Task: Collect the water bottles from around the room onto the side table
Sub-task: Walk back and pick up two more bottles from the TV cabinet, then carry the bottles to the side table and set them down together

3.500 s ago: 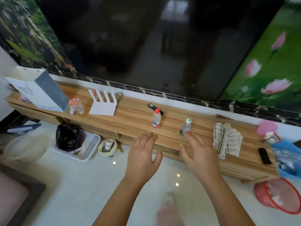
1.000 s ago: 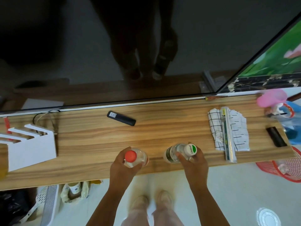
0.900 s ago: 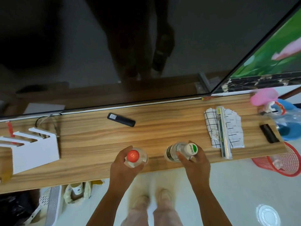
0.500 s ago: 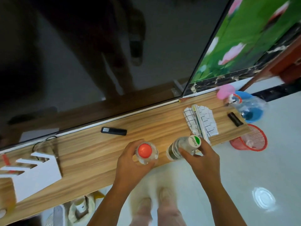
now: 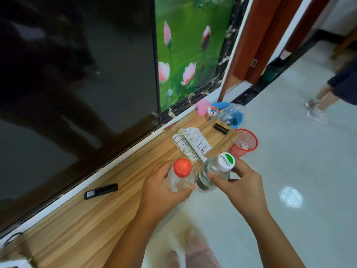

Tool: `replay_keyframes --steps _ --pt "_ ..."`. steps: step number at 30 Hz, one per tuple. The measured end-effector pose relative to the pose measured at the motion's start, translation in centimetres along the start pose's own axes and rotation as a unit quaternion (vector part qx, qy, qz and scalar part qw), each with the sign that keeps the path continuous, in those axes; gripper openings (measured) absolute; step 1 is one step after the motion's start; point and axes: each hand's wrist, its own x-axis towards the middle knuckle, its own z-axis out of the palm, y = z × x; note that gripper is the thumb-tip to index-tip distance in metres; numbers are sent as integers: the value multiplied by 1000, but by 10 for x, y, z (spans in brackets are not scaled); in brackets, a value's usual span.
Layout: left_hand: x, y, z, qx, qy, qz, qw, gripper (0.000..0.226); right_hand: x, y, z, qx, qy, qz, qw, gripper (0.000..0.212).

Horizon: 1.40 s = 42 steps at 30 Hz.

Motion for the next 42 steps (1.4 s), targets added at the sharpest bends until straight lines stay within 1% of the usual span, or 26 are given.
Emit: replay_keyframes --steps 2,6,10,14,18,21,25,32,36,42 --pt "1 11 14 11 -34 19 999 48 -9 3 -18 1 30 5 1000 50" --pt "1 30 49 -1 -98 32 995 40 -29 14 -55 4 94 31 995 47" --pt "2 47 92 -15 -165 44 985 46 -45 28 -93 -3 155 58 986 47" --pt "1 71 138 -16 -232 81 969 47 -61 41 -136 -2 221 90 971 44" --pt "-2 94 189 -21 -297 89 950 42 -78 55 -184 12 283 129 950 41" --pt "-4 110 234 -11 -346 103 933 43 -86 70 -223 12 326 151 933 38" --pt "-10 131 294 -6 -372 121 920 43 -97 89 -275 10 374 175 910 41" --pt "-30 183 395 -4 -428 168 888 44 -116 106 -369 4 444 202 873 40" --pt "-46 213 450 -14 -438 177 881 40 -126 118 -416 8 490 212 845 38" --pt "-61 247 531 4 -479 189 857 37 -130 142 -479 1 543 237 806 41"
